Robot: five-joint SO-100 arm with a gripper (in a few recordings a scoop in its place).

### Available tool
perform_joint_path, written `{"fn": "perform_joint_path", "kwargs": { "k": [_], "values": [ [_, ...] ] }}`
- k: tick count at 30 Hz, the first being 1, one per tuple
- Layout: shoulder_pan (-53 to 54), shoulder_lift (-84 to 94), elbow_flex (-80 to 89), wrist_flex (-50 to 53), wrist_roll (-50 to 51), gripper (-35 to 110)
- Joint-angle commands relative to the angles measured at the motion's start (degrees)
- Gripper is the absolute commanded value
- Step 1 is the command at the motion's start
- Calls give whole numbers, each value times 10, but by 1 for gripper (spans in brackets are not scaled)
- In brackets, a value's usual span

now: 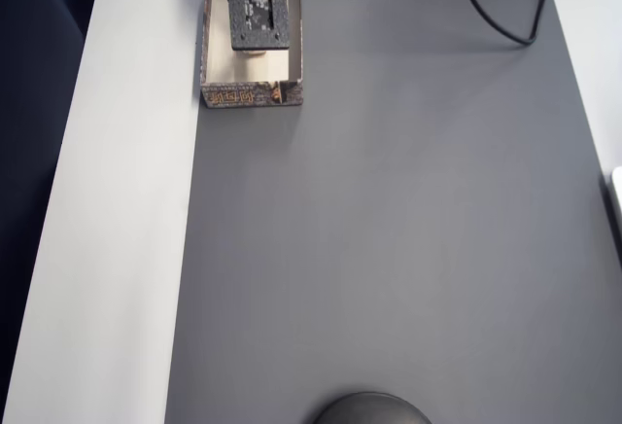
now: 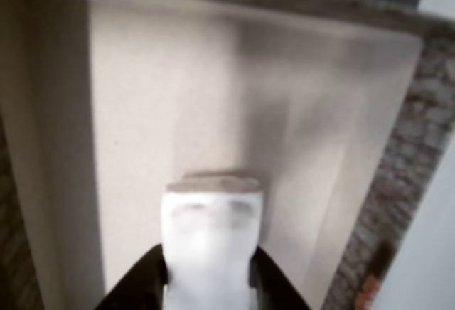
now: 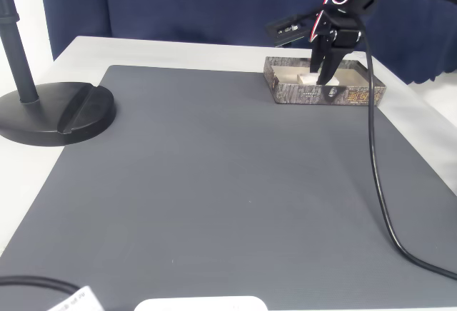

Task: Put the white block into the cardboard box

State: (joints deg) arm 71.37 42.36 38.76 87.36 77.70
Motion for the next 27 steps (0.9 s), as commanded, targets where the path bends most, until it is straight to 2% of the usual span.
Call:
{"fn": "perform_joint_path", "kwargs": {
  "k": [1, 8, 13, 27],
  "values": [
    [5, 11, -46, -7, 5, -2],
    [5, 11, -47, -7, 6, 0],
    [6, 13, -49, -20, 7, 11],
    [4, 19, -46, -22, 11, 25]
  ]
}}
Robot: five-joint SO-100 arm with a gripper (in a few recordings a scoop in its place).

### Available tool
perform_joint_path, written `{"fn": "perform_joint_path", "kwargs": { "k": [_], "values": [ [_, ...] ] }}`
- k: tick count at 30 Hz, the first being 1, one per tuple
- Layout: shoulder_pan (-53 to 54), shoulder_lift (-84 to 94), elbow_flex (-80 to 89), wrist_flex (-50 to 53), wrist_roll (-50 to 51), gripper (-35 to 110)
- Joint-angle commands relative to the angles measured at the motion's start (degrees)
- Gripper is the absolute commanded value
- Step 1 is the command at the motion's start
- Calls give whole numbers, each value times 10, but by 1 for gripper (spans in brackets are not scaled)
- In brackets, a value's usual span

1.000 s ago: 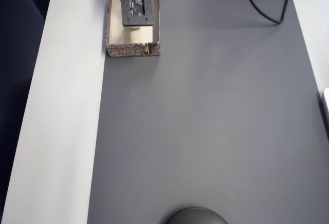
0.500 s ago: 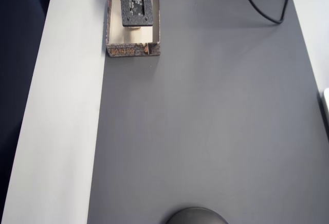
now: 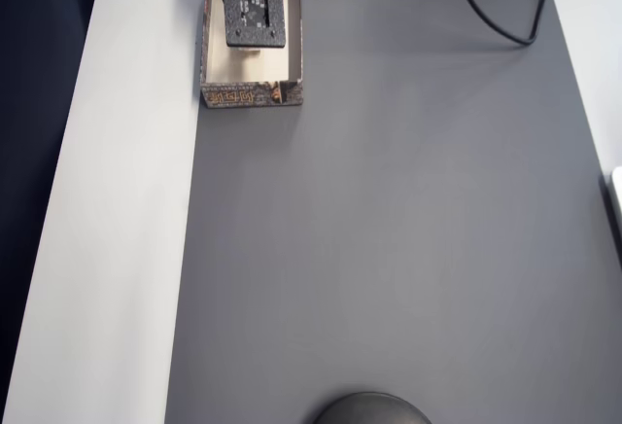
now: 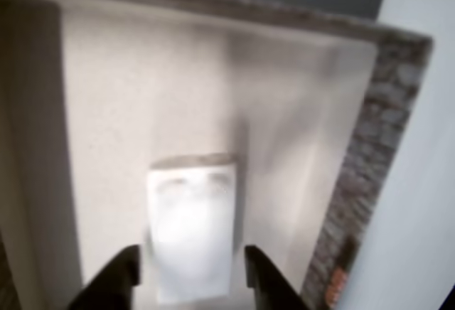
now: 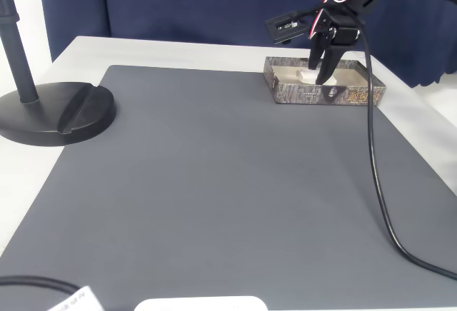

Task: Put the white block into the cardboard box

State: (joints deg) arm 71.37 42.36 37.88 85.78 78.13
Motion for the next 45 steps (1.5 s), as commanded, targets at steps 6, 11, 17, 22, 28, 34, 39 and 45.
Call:
{"fn": "perform_joint_path", "kwargs": {
  "k": [6, 11, 17, 22, 28, 34, 39, 45],
  "values": [
    [9, 27, -36, 2, 10, 25],
    [6, 48, -25, 6, 11, 25],
    [-2, 90, -4, 11, 4, 25],
    [-12, 141, 42, 15, -23, 23],
    [-36, 200, 95, 26, -56, 20],
    [-68, 268, 175, 58, -93, 8],
    [-98, 338, 231, 79, -122, 1],
    [-146, 414, 320, 83, -195, -2]
  ]
}}
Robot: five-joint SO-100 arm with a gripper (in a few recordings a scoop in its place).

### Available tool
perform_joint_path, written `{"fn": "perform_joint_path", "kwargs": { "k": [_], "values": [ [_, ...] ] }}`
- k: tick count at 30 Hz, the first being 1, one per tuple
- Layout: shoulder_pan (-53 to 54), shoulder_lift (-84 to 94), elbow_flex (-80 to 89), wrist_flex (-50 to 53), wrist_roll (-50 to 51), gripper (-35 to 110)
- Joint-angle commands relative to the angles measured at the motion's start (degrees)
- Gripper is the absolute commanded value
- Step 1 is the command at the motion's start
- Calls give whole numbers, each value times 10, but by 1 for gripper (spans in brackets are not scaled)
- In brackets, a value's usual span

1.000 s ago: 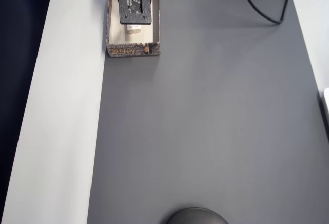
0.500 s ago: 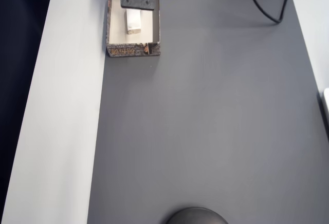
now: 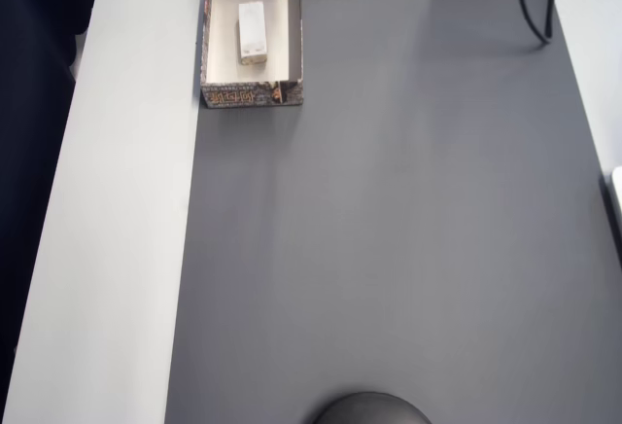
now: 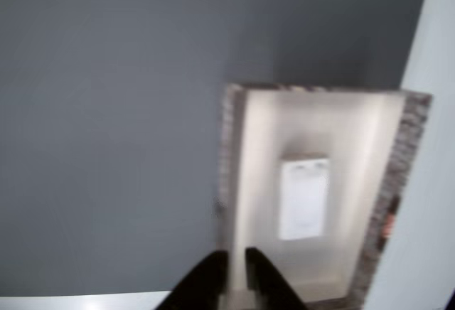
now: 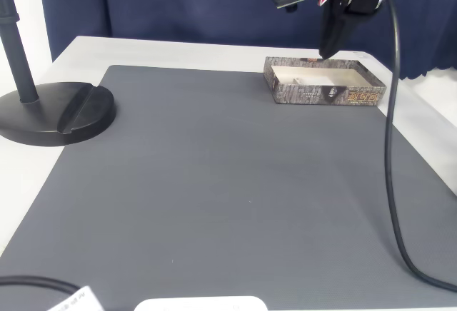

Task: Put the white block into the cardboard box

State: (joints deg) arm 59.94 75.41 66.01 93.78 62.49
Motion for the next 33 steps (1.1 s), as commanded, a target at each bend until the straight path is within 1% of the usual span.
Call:
{"fn": "perform_joint_path", "kwargs": {
  "k": [1, 4, 10, 12, 14, 16, 19, 21, 24, 28, 33],
  "values": [
    [-44, 96, 55, 3, -52, -2],
    [-90, 133, 107, -9, -113, -2],
    [-217, 180, 204, -36, -248, -2],
    [-265, 189, 244, -69, -285, -2],
    [-305, 204, 287, -124, -326, -2],
    [-345, 221, 317, -169, -346, -2],
    [-395, 238, 356, -207, -408, -2],
    [-424, 253, 391, -253, -410, -2],
    [-461, 275, 443, -289, -450, -2],
    [-502, 297, 500, -309, -460, -2],
    [-544, 344, 584, -326, -526, -2]
  ]
}}
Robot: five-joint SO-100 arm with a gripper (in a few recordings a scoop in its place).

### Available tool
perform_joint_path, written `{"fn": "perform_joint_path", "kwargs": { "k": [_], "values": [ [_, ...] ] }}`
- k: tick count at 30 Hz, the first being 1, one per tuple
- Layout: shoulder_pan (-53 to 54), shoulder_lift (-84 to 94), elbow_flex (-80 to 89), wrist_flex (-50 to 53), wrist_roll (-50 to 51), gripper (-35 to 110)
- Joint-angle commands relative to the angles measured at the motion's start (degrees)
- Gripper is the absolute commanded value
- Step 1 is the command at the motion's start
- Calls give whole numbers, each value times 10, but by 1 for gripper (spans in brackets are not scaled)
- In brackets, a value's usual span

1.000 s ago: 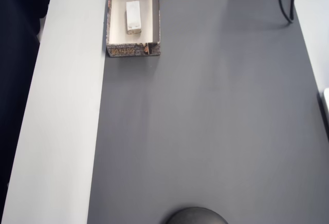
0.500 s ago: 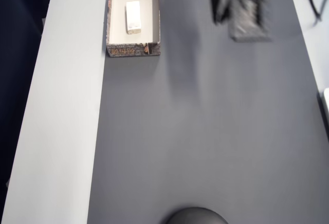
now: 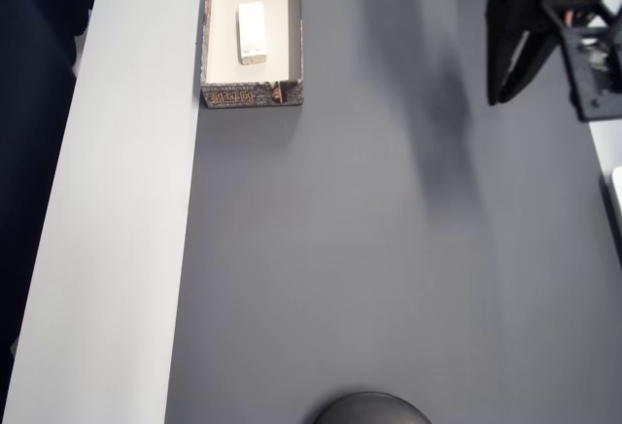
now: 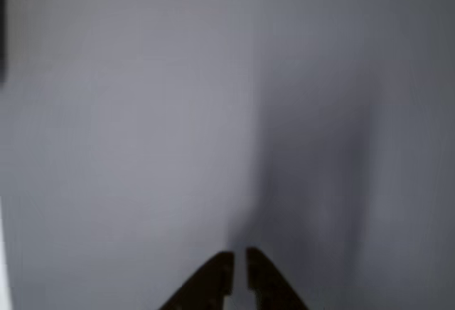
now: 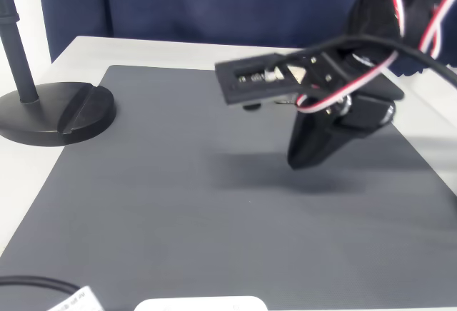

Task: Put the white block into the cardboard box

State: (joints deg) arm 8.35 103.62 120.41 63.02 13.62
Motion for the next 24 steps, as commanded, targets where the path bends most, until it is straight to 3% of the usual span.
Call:
{"fn": "perform_joint_path", "kwargs": {
  "k": [1, 13, 24],
  "values": [
    [-35, 74, 54, -25, -47, -2],
    [-70, 252, 179, 9, -124, -2],
    [-64, 387, 255, 78, -126, -2]
  ]
}}
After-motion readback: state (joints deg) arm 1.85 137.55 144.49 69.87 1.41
